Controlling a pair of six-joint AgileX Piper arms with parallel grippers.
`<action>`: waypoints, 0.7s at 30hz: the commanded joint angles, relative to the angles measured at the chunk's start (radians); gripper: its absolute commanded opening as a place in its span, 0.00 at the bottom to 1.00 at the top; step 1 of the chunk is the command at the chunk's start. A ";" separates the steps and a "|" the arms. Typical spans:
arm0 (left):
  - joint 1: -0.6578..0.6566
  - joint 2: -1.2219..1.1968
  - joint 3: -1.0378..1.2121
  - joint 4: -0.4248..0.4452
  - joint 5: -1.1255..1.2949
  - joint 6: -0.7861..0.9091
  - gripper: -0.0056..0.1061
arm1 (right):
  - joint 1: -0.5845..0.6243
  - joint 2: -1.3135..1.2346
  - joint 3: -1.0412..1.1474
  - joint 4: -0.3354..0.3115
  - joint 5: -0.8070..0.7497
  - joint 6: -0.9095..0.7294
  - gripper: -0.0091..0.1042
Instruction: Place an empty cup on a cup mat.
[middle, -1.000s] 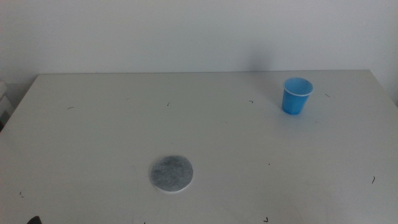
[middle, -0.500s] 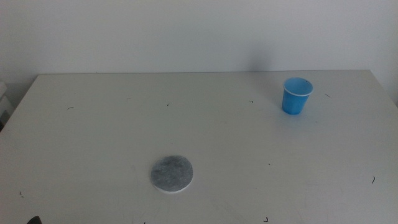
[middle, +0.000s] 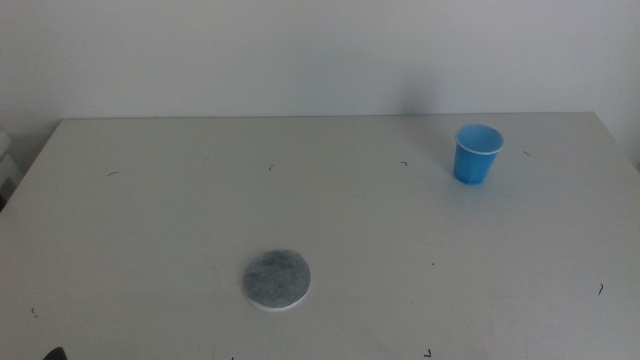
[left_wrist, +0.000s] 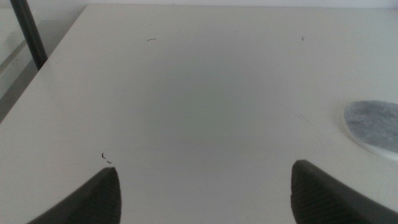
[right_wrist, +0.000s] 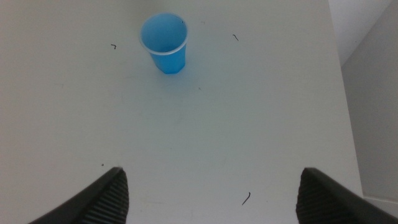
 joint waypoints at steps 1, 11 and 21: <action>0.001 -0.012 -0.006 0.000 -0.067 -0.011 0.99 | 0.002 0.076 -0.131 0.002 0.006 -0.003 0.83; 0.001 -0.012 -0.006 0.000 -0.067 -0.011 0.99 | 0.002 0.411 -0.491 0.040 0.079 -0.008 0.83; 0.001 -0.012 -0.006 0.000 -0.067 -0.011 0.99 | 0.004 0.628 -0.663 0.103 0.090 -0.026 0.83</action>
